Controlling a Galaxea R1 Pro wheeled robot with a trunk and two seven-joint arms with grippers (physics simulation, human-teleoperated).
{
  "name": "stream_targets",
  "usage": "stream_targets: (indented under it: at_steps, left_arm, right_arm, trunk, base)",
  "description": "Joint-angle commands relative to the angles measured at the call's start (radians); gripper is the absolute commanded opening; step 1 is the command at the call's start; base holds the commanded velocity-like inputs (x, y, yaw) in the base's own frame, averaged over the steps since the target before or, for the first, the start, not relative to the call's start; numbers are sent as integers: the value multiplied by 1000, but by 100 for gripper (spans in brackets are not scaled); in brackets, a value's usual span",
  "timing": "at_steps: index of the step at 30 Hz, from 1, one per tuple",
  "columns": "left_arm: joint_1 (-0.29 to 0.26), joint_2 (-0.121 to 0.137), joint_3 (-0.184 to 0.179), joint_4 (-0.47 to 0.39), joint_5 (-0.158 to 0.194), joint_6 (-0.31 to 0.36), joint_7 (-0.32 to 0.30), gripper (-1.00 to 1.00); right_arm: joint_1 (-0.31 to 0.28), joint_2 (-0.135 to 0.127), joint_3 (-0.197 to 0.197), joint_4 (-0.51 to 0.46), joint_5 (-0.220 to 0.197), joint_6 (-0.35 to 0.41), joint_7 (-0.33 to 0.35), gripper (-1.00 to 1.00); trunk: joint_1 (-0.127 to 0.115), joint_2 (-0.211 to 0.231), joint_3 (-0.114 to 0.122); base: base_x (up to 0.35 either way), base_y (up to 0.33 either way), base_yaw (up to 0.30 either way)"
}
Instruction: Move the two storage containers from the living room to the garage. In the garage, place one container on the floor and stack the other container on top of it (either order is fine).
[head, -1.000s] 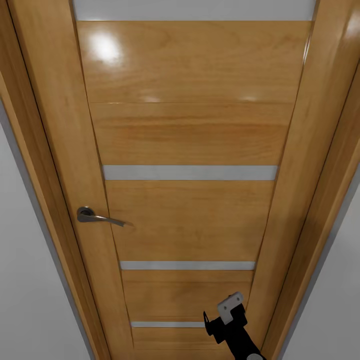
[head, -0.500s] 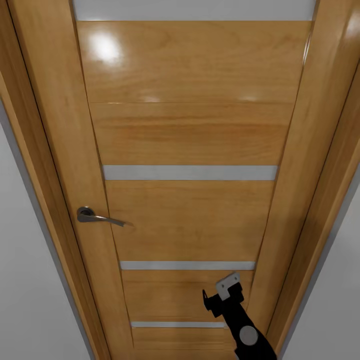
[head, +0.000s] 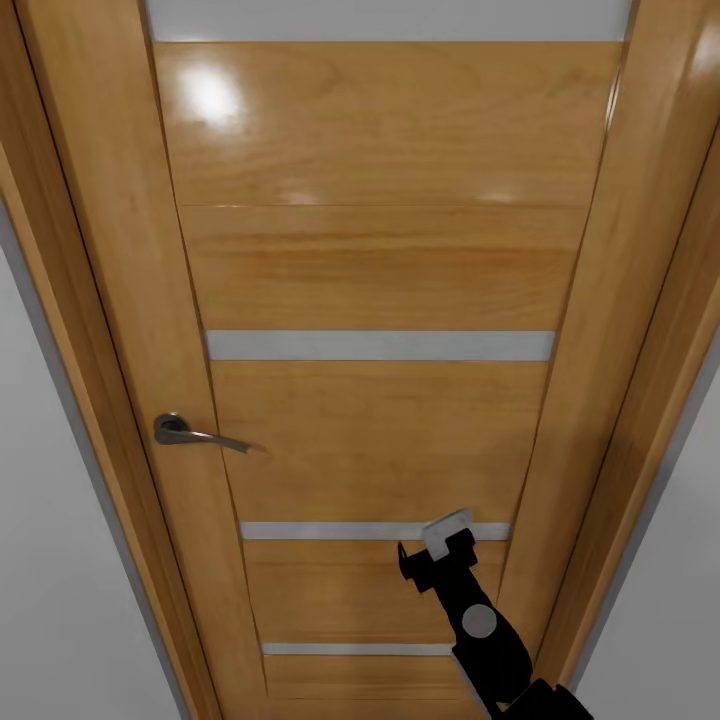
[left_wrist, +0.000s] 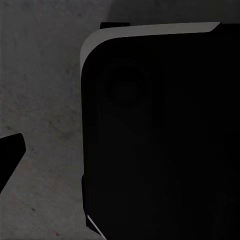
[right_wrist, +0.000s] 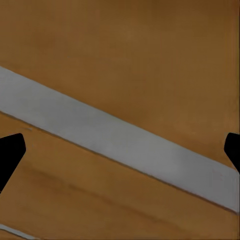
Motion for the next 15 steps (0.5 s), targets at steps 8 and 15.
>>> stream_targets:
  at_steps: [8,15]
  left_arm:
    - [0,0,1,0,0,-1,0,100]
    - [0,0,1,0,0,-1,0,100]
  right_arm:
    - [-84,0,-1,0,2,47,-10,100]
    - [-124,0,-3,14,-1,72,-21,100]
  trunk:
    - [0,-1,-1]
    - [0,-1,-1]
  base:
    - [0,0,0]
    - [0,0,0]
